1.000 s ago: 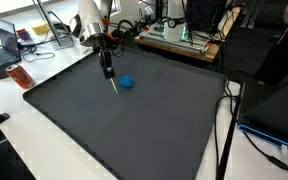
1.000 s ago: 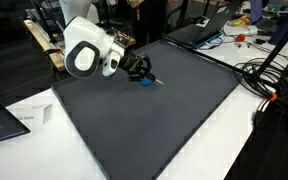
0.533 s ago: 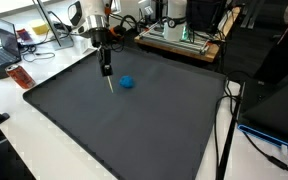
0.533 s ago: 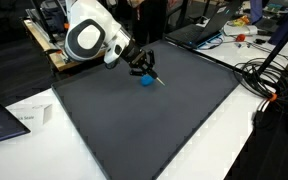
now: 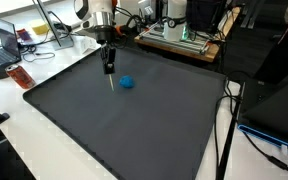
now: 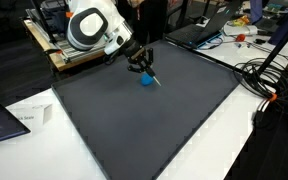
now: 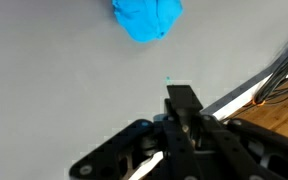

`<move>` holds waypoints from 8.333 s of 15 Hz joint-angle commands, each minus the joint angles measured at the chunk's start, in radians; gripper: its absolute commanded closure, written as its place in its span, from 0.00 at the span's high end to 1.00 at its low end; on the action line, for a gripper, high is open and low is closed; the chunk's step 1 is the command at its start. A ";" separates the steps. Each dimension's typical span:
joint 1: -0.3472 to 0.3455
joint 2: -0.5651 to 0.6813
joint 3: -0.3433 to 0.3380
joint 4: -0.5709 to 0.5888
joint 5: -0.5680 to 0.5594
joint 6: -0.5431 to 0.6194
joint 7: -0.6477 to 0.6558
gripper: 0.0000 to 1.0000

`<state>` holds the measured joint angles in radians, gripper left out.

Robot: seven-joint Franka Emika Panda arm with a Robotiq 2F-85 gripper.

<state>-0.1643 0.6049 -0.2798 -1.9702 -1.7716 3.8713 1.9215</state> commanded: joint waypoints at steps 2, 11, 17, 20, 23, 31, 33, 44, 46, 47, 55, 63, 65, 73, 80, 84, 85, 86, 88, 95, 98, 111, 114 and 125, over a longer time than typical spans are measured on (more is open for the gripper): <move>-0.073 -0.074 0.039 -0.142 0.084 -0.010 -0.186 0.03; -0.175 -0.099 0.087 -0.354 0.363 0.023 -0.582 0.03; -0.175 -0.124 0.126 -0.495 0.589 0.021 -0.835 0.03; -0.168 -0.159 0.146 -0.577 0.729 0.024 -0.962 0.03; -0.154 -0.207 0.172 -0.663 0.867 0.021 -1.082 0.03; -0.062 -0.362 0.265 -0.835 1.240 0.017 -1.358 0.03; 0.017 -0.352 0.241 -0.782 1.317 -0.015 -1.384 0.03; 0.391 -0.528 0.220 -0.784 2.108 -0.396 -1.944 0.03; 0.471 -0.512 0.186 -0.763 2.277 -0.411 -2.095 0.03; 0.508 -0.497 0.169 -0.750 2.359 -0.413 -2.169 0.03; 0.753 -0.431 0.068 -0.644 2.811 -0.409 -2.592 0.03; 0.910 -0.380 -0.058 -0.526 3.157 -0.465 -2.952 0.03; 0.926 -0.374 -0.082 -0.506 3.208 -0.484 -3.012 0.03; 0.966 -0.256 -0.085 -0.420 3.415 -0.402 -3.142 0.03; 0.936 -0.296 0.034 -0.250 3.669 -0.185 -3.477 0.03; 0.882 -0.283 0.111 -0.079 3.870 -0.095 -3.727 0.03; 0.868 -0.262 0.126 -0.025 3.916 -0.062 -3.777 0.03; 0.849 -0.244 0.145 0.027 3.967 -0.036 -3.831 0.03; 0.815 -0.200 0.176 0.126 4.052 0.031 -3.918 0.03; 0.517 -0.011 0.512 0.413 4.045 0.355 -3.949 0.03; 0.464 0.067 0.571 0.517 4.035 0.438 -3.968 0.03; 0.768 0.267 0.051 0.647 4.261 0.347 -4.023 0.03; 0.799 0.311 -0.004 0.684 4.306 0.349 -4.039 0.03; 0.740 0.392 0.049 0.740 4.283 0.377 -4.016 0.03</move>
<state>0.6209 0.9937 -0.2761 -1.2520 2.5112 4.2145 -2.0714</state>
